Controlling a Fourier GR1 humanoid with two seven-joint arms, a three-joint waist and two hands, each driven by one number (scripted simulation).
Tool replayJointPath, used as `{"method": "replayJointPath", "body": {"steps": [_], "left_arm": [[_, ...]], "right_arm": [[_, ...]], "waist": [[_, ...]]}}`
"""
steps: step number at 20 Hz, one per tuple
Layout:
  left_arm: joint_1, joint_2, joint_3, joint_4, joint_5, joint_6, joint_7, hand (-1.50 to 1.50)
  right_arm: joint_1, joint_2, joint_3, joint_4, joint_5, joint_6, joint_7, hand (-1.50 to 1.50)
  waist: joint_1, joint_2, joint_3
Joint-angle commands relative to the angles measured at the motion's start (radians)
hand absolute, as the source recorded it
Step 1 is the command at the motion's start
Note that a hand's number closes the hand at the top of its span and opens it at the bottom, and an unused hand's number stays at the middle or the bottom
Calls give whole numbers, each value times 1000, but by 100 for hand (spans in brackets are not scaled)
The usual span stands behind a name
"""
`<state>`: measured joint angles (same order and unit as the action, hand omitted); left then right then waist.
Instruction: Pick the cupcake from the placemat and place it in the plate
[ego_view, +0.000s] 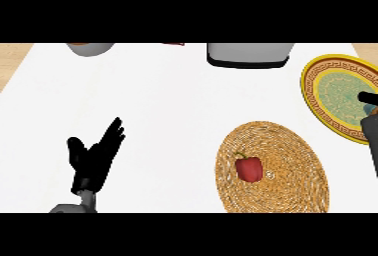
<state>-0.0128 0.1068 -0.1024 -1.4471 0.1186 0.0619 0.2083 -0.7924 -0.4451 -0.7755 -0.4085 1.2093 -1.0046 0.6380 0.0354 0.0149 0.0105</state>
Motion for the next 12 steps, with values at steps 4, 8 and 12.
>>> {"method": "replayJointPath", "body": {"steps": [4, 8, 12], "left_arm": [[8, 3, 3, 12, 15, -18, 20, 0], [50, 14, 13, 33, 13, -29, -17, 0], [8, 2, 17, -1, -8, 20, 36, 0]], "right_arm": [[4, 14, -59, -94, -284, -20, -378, -150], [54, 53, -107, -224, -478, -51, -562, -150], [137, 65, -157, -298, -683, 8, -723, -150]], "waist": [[-1, 2, -1], [-19, -6, -3], [-26, -9, -6]]}}
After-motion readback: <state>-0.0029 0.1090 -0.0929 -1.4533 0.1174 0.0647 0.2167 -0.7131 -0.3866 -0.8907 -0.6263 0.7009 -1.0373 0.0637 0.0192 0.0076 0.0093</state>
